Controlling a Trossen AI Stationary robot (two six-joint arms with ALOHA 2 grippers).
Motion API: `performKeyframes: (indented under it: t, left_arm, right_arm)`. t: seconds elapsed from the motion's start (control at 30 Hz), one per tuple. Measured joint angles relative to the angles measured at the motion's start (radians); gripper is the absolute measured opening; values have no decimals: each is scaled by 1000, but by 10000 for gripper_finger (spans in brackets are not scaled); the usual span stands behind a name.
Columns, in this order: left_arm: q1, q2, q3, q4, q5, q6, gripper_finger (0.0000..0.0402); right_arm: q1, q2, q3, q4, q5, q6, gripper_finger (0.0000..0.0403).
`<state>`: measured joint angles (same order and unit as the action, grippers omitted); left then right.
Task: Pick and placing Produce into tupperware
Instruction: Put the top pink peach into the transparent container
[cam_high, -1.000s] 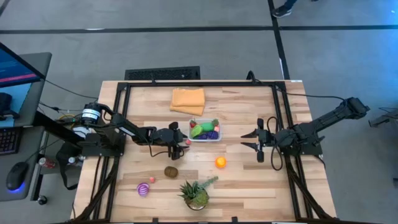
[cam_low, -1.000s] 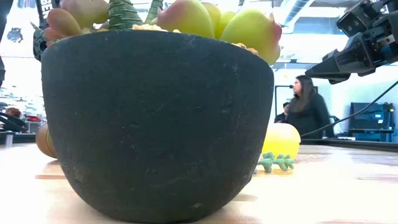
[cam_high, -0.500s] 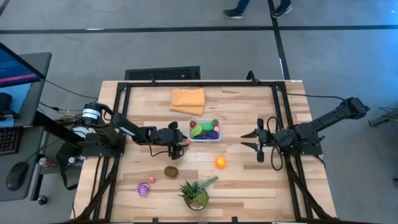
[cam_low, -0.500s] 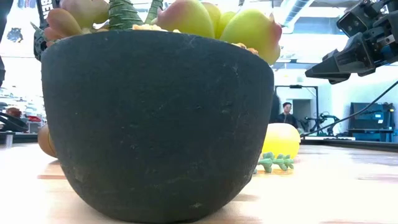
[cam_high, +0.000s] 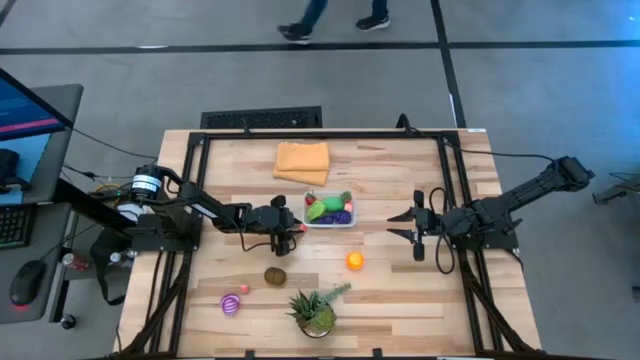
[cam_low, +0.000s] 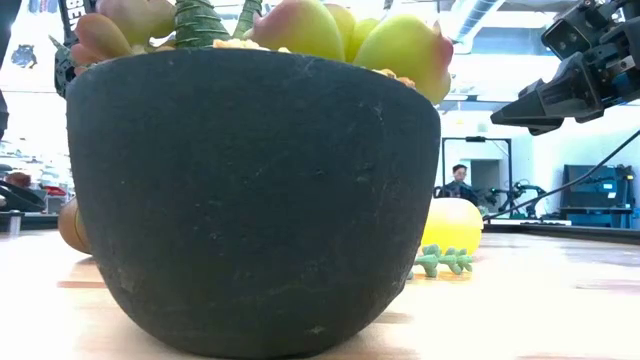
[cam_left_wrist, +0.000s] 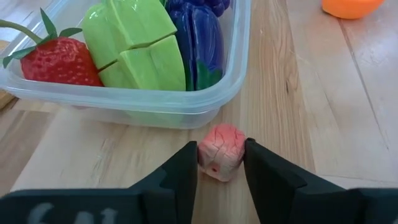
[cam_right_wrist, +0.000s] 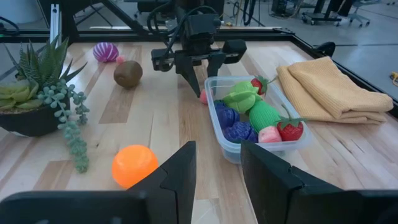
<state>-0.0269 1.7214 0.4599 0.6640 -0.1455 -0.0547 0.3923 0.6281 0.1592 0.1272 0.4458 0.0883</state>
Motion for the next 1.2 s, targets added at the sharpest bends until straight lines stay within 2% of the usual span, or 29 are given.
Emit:
performKeyframes:
  t: [0.8, 0.97, 1.2]
  left_arm:
    - [0, -7, 1, -33, 0, 20, 107]
    - [-1, -61, 0, -125, -23, 20, 107]
    - [-1, -204, -2, -320, -88, 20, 107]
  right_arm:
    - [0, 0, 0, 0, -3, 2, 118]
    - [0, 0, 0, -3, -3, 2, 118]
    - [0, 0, 0, -3, -3, 2, 118]
